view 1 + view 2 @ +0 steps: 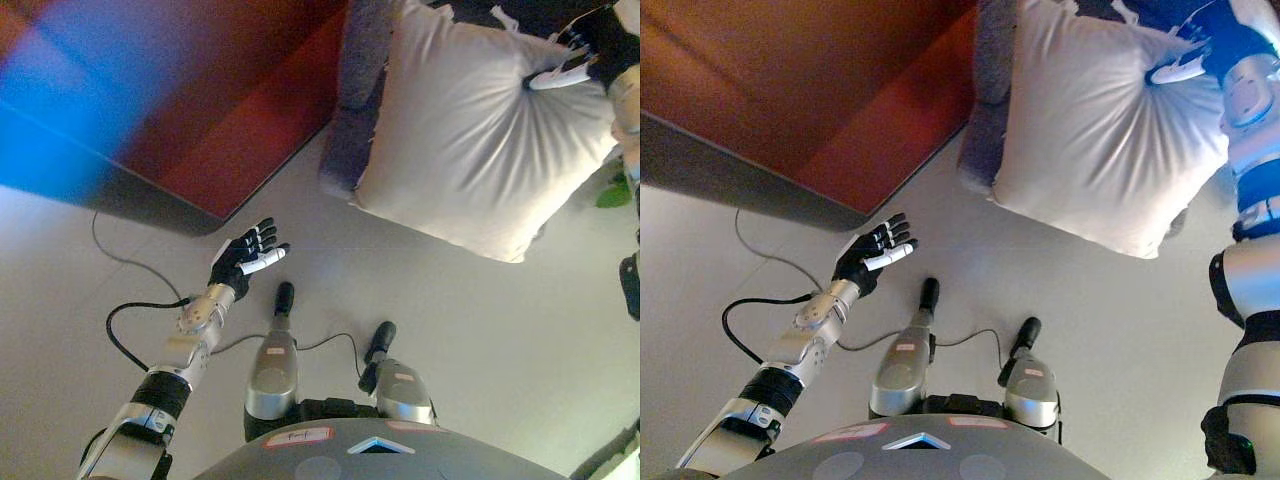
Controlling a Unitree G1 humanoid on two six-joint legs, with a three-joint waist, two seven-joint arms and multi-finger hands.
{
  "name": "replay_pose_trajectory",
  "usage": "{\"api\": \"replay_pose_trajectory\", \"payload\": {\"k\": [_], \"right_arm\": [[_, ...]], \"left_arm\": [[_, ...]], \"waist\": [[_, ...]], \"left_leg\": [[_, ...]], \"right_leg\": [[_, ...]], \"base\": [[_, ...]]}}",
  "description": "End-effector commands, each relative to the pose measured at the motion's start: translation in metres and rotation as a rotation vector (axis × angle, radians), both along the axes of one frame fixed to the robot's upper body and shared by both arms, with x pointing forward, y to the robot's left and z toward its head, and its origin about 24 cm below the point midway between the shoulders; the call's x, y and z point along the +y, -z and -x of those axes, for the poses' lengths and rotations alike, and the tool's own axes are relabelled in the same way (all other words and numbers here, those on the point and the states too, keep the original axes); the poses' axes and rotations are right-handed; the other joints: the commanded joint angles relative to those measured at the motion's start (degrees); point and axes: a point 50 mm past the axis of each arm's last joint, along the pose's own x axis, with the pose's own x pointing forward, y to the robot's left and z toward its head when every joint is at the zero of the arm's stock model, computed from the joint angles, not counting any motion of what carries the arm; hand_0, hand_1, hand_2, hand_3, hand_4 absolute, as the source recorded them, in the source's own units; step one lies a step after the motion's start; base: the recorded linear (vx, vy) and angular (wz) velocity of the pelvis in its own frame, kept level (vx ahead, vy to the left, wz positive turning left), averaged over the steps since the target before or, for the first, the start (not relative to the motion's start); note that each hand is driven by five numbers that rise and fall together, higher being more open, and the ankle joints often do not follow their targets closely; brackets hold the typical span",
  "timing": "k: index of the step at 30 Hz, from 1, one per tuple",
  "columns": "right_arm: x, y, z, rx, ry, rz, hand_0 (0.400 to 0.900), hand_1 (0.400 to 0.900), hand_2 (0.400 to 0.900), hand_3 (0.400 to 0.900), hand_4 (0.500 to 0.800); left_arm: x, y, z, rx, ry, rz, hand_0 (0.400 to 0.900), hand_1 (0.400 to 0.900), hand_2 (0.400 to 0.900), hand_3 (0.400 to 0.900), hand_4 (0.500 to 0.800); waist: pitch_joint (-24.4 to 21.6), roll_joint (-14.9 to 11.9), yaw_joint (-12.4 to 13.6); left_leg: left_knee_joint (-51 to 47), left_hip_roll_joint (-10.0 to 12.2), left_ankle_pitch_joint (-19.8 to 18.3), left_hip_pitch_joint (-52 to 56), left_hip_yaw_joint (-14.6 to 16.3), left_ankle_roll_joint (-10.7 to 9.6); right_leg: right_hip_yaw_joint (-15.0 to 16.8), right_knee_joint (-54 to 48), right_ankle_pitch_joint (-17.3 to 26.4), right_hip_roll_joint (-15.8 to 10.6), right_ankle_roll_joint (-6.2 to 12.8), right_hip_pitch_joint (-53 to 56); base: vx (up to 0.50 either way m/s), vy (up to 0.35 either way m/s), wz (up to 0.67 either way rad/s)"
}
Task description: Pick up the pillow and put it on the sofa.
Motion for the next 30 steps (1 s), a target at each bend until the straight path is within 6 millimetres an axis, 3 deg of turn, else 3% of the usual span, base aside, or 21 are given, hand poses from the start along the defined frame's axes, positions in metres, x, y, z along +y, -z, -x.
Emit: {"api": "replay_pose_trajectory", "payload": {"k": [1, 3, 10, 18, 22, 28, 29, 30], "right_arm": [[0.008, -0.111, 0.010, -0.393, 0.032, 0.026, 0.900, 0.900, 0.900, 0.900, 0.800], [0.006, -0.118, 0.014, -0.451, 0.045, -0.026, 0.900, 0.900, 0.900, 0.900, 0.800], [0.020, -0.105, 0.002, -0.417, 0.018, -0.048, 0.900, 0.900, 0.900, 0.900, 0.800], [0.051, -0.093, -0.008, -0.499, -0.143, -0.176, 0.900, 0.900, 0.900, 0.900, 0.800], [0.071, -0.075, -0.007, -0.531, -0.280, -0.234, 0.900, 0.900, 0.900, 0.900, 0.800], [0.084, 0.000, 0.009, -0.484, -0.391, -0.415, 0.900, 0.900, 0.900, 0.900, 0.800], [0.083, 0.003, 0.010, -0.482, -0.387, -0.418, 0.900, 0.900, 0.900, 0.900, 0.800], [0.087, 0.036, 0.021, -0.438, -0.412, -0.501, 0.900, 0.900, 0.900, 0.900, 0.800]], "left_arm": [[-0.007, -0.026, -0.009, -0.128, 0.112, -0.002, 0.900, 0.900, 0.900, 0.900, 0.800], [-0.010, -0.028, -0.011, -0.132, 0.117, 0.004, 0.900, 0.900, 0.900, 0.900, 0.800], [-0.017, -0.023, -0.012, -0.110, 0.116, 0.008, 0.900, 0.900, 0.900, 0.900, 0.800], [-0.008, -0.020, -0.013, -0.104, 0.049, -0.013, 0.900, 0.900, 0.900, 0.900, 0.800], [0.001, -0.014, -0.010, -0.083, -0.013, -0.026, 0.900, 0.900, 0.900, 0.900, 0.800], [0.008, -0.008, -0.006, -0.066, -0.069, -0.042, 0.900, 0.900, 0.900, 0.900, 0.800], [0.009, -0.007, -0.005, -0.063, -0.066, -0.046, 0.900, 0.900, 0.900, 0.900, 0.800], [0.010, -0.005, -0.003, -0.060, -0.074, -0.058, 0.900, 0.900, 0.900, 0.900, 0.800]], "waist": [[-7.2, -3.3, 2.9], [-7.4, -3.0, 3.2], [-7.8, -3.2, 3.4], [-9.2, -4.5, 1.5], [-10.2, -5.1, -0.8], [-11.7, -5.3, -3.4], [-11.8, -5.5, -3.2], [-12.4, -5.4, -4.2]], "left_leg": [[-1.5, 1.7, -0.2, 1.0, -0.9, -4.4], [-1.7, 1.6, 0.0, 0.4, -1.8, -4.4], [-1.4, 1.4, -0.9, 2.0, -2.5, -3.8], [0.1, 1.0, -4.0, 4.8, 0.1, -2.2], [1.5, 1.0, -5.9, 6.4, 2.4, -1.3], [1.9, 1.4, -7.3, 9.2, 5.4, -0.7], [1.8, 1.4, -7.3, 9.3, 5.5, -0.7], [1.5, 1.5, -7.4, 9.9, 6.3, -0.6]], "right_leg": [[0.9, 2.1, 4.6, -2.1, 2.92, -4.0], [0.2, 1.6, 4.6, -2.1, 3.03, -3.9], [-0.4, 1.1, 4.2, -2.1, 3.00, -1.2], [2.5, 1.1, 4.2, -2.7, 3.07, 0.0], [5.1, 1.5, 4.2, -3.0, 2.98, -0.1], [7.5, 1.7, 4.1, -3.2, 3.10, 0.5], [7.6, 1.7, 4.1, -3.2, 3.11, 0.5], [8.0, 1.8, 4.1, -3.2, 3.21, 0.5]], "base": [[-0.02, -0.025, 0.43], [0.05, -0.003, 0.25], [0.04, 0.001, 0.03], [0.01, 0.044, -0.25], [-0.01, 0.064, -0.38], [-0.01, 0.047, -0.31], [-0.02, 0.052, -0.24], [-0.01, 0.034, -0.14]]}}
